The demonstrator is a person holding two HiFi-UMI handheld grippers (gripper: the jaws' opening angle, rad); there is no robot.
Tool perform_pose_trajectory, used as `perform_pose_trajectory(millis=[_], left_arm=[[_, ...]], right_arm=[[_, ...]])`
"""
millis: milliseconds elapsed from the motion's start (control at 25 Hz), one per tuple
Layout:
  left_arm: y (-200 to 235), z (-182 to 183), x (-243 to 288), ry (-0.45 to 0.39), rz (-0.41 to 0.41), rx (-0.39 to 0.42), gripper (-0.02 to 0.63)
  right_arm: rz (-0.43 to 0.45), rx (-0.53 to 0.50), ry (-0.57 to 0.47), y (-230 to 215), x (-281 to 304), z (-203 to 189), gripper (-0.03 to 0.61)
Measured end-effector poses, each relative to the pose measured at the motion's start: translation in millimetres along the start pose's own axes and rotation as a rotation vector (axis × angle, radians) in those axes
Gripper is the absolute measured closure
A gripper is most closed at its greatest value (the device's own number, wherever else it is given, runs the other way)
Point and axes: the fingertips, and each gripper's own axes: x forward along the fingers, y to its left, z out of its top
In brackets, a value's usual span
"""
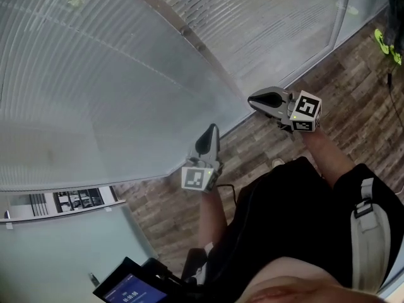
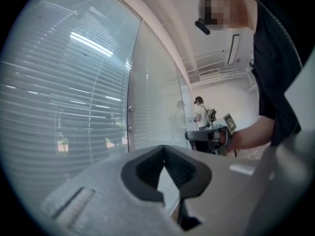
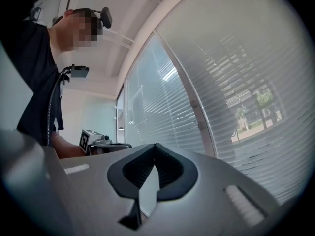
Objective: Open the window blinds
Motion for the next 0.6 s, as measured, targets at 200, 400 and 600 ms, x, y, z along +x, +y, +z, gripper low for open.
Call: perform_pose_trajectory(millis=[200, 400, 600], left_arm=[[8, 1, 7, 0.015, 0.026, 0.020, 0.611], [19, 7, 7, 0.023, 0.046, 0.033, 0.611], [21, 12, 10, 0.019, 0.049, 0.044, 0.611]], right_arm=[[0.020, -0.023, -0.013, -18, 6, 7, 0.572], [0.014, -0.051, -0.042, -36, 9, 24, 0.572], [0.006, -0.072, -0.044, -42, 6, 29, 0.572]])
